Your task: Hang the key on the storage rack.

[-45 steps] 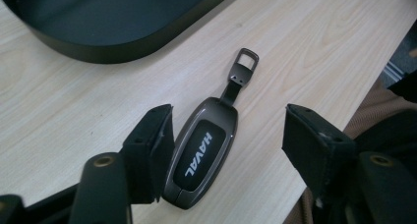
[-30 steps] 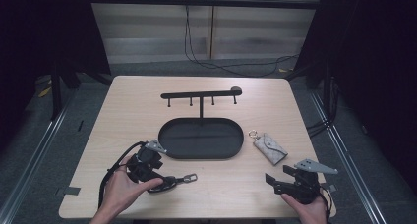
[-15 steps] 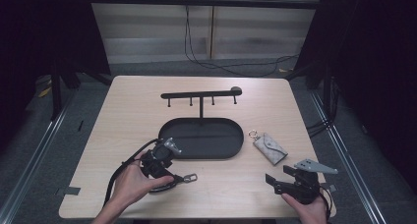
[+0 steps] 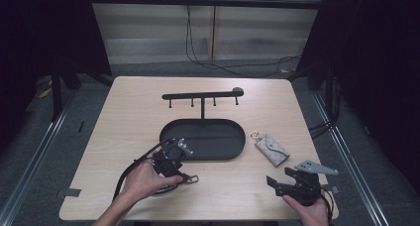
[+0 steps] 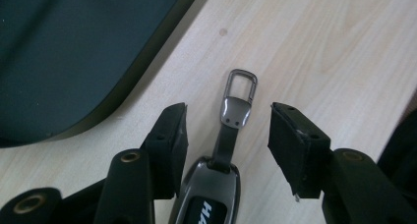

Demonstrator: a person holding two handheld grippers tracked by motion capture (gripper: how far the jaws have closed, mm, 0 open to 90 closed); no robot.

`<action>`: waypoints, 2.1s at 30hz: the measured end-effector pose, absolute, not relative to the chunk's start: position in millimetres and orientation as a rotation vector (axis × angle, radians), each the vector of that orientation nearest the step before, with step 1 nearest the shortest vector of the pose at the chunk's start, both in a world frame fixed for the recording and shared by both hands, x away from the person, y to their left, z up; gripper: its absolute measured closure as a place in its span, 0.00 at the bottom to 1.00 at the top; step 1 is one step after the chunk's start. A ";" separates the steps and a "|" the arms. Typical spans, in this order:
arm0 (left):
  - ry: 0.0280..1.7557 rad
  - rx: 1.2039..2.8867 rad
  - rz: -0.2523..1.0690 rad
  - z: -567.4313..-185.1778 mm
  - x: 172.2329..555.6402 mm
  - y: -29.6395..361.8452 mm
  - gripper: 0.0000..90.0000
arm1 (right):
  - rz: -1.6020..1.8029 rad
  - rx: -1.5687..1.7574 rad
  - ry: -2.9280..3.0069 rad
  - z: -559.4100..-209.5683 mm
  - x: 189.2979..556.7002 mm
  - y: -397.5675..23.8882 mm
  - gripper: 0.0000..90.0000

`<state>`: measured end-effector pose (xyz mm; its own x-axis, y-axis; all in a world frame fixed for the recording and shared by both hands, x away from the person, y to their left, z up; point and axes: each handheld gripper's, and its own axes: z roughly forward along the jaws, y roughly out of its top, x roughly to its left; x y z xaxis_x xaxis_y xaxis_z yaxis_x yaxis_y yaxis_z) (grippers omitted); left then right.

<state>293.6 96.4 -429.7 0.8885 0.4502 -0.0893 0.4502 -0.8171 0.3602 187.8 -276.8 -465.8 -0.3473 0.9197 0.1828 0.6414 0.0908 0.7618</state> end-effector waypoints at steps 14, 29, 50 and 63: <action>0.556 2.830 -0.060 -445.2 304.3 72.5 0.58 | 1.124 1.544 2.038 -466.5 188.5 -277.0 0.23; 0.473 2.913 -0.114 -457.5 306.5 58.4 0.76 | 1.121 1.548 2.043 -467.1 188.9 -276.6 0.23; 0.430 3.007 -0.052 -463.9 301.5 45.1 0.77 | 1.107 1.553 2.051 -468.1 189.9 -275.9 0.23; 0.537 2.982 -0.155 -463.3 311.6 47.9 0.78 | 1.109 1.559 2.048 -468.0 189.9 -276.4 0.23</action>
